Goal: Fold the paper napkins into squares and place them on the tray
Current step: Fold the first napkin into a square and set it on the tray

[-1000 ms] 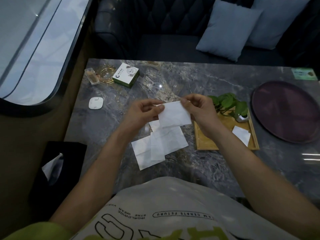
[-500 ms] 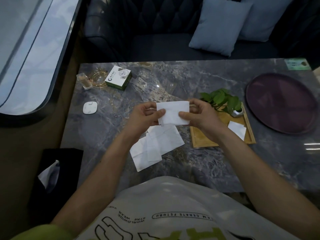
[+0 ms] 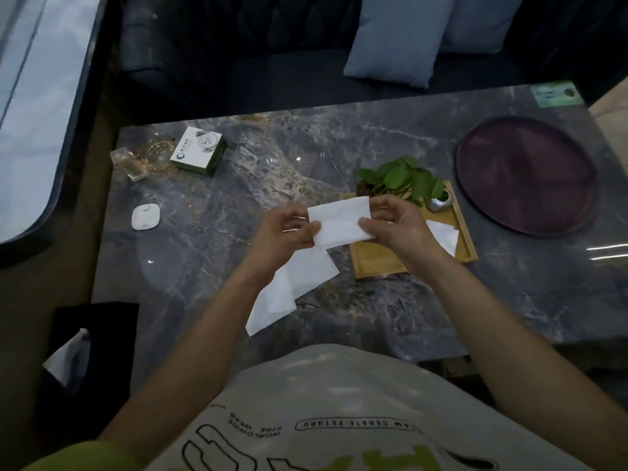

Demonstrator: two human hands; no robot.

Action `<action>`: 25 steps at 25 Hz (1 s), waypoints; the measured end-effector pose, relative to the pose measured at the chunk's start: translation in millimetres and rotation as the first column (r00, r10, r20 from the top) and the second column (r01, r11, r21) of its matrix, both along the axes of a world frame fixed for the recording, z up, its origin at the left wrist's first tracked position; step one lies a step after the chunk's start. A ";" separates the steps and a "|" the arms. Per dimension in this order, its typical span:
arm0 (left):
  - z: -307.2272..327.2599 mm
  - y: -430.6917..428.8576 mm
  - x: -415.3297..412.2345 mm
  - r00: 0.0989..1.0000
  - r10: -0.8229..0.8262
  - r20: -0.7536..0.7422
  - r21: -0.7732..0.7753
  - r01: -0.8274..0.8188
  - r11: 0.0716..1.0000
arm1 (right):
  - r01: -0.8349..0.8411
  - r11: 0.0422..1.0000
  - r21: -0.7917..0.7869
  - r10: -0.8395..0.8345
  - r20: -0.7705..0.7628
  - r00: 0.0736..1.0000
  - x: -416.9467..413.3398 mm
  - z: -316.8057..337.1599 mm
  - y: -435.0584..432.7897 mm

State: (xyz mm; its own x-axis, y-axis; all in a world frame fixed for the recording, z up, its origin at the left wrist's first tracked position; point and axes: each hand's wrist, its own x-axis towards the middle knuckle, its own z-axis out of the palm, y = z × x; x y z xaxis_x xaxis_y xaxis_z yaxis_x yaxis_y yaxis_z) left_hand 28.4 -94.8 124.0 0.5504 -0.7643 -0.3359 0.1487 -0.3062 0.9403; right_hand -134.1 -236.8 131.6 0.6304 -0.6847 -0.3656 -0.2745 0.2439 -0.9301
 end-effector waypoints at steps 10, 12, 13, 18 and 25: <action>-45.8 -36.7 -52.2 0.993 0.069 0.098 0.227 -0.090 0.970 | 0.012 0.999 -0.043 -0.020 -0.186 0.982 -44.5 -48.8 -30.8; -54.6 -40.9 -63.5 0.991 0.094 0.091 0.233 -0.113 0.966 | -0.004 0.996 -0.088 -0.017 -0.229 0.973 -54.4 -63.5 -37.7; -56.6 -42.1 -68.4 0.990 0.115 0.083 0.222 -0.131 0.966 | -0.018 0.993 -0.121 -0.012 -0.242 0.970 -58.4 -68.3 -38.6; -77.5 -58.3 -89.5 0.974 0.142 0.175 0.255 -0.184 0.949 | -0.149 0.959 -0.239 0.075 -0.294 0.953 -71.9 -95.4 -50.0; -107.2 -76.7 -109.1 0.957 0.102 0.271 0.382 -0.204 0.902 | -0.354 0.868 -0.348 0.195 -0.418 0.887 -70.0 -119.9 -68.0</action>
State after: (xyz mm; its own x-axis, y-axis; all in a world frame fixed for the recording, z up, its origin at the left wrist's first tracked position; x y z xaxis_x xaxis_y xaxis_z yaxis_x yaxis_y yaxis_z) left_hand -80.7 -171.5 16.9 0.7517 -0.4917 -0.4395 0.0118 -0.6563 0.7544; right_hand -204.0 -304.8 11.7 0.6940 -0.6388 -0.3322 -0.6048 -0.2668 -0.7503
